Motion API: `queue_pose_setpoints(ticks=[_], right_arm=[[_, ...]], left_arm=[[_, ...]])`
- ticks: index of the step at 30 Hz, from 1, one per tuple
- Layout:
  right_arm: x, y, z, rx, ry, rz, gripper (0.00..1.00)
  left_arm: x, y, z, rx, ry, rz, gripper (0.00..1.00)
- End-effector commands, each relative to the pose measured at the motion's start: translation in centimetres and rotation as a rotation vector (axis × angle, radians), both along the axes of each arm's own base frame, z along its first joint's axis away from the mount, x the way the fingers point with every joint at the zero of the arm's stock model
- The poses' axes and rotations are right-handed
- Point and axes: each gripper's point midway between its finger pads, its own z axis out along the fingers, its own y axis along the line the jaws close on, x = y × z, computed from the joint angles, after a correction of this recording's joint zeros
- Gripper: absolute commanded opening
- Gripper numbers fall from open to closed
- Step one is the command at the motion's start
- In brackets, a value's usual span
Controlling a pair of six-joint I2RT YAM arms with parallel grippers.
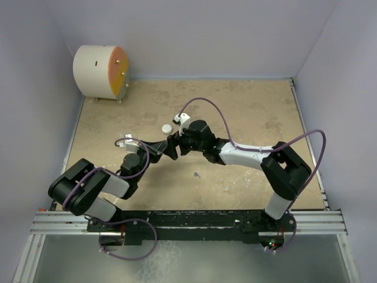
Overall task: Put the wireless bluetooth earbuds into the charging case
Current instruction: Pick up the charging case at the center of the board.
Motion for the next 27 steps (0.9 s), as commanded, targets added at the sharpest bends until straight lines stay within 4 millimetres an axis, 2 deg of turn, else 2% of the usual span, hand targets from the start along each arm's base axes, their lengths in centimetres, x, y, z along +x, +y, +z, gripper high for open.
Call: queue_pose_setpoints(ticks=[1,6,10,12,17,21,27], right_arm=[[1.4,-1.6,6.7,0.113,-0.115,-0.095,0.89],[3.6,-7.8,10.6,0.158,-0.197,-0.273,1.0],[4.2,-11.3,13.0,0.211,-0.269,-0.333,1.0],[4.7,-12.0,13.3,0.204,-0.287,-0.364,1.0],[6.1,-12.7,12.0,0.137,-0.303,-0.424,1.0],[6.3,-12.8,11.2,0.124,-0.304,-0.432,1.0],[6.4,-13.1,11.1,0.119,-0.312,-0.44,1.0]], left_arm=[[0.5,-0.4,2.8,-0.037,-0.082,0.002,0.0],[0.7,-0.8,3.6,-0.046,-0.089,-0.007,0.0],[1.0,-1.3,4.4,-0.062,-0.097,-0.029,0.0],[1.1,-1.8,4.9,-0.07,-0.102,-0.047,0.0],[1.5,-2.7,5.7,-0.082,-0.109,-0.077,0.0],[2.1,-3.5,6.6,-0.101,-0.122,-0.098,0.0],[3.0,-4.8,7.4,-0.158,-0.133,-0.135,0.0]])
